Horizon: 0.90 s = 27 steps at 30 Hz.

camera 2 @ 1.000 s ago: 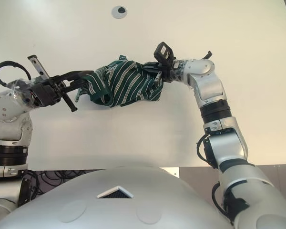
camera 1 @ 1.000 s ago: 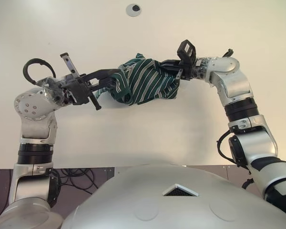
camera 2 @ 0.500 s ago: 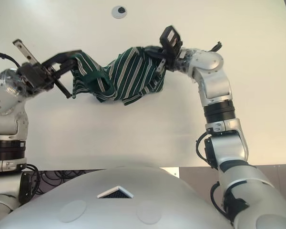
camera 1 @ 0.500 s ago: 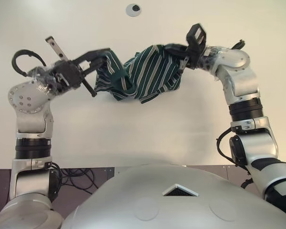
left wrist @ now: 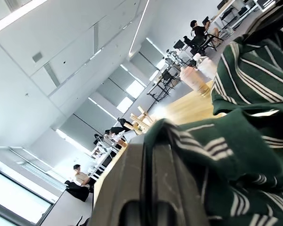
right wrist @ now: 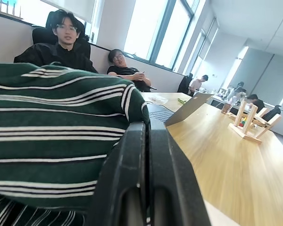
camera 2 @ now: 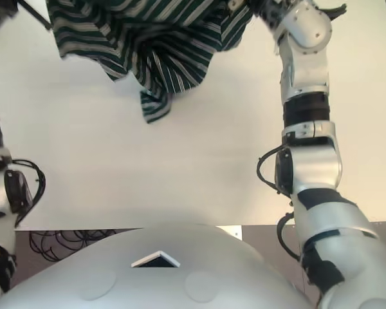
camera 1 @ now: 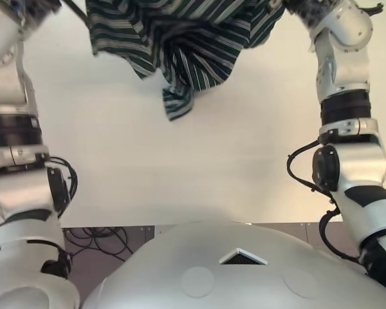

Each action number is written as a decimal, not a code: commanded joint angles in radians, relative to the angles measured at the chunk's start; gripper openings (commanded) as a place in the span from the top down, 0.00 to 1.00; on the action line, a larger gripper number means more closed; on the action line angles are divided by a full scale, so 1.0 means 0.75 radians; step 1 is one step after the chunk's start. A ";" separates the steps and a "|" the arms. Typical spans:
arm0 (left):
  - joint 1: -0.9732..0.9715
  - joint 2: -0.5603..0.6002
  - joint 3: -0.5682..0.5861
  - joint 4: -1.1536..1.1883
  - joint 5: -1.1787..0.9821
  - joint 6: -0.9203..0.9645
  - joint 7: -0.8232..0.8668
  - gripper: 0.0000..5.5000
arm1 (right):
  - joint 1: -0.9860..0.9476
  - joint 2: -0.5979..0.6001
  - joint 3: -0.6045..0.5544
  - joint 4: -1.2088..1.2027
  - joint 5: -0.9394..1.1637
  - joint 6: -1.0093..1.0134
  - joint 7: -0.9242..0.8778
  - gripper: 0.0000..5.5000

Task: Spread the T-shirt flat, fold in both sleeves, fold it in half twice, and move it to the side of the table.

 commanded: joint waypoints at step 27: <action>-1.196 -0.060 -0.258 1.101 0.460 0.002 0.197 1.00 | -0.797 -0.177 -0.136 0.718 -0.185 -0.063 -0.248 1.00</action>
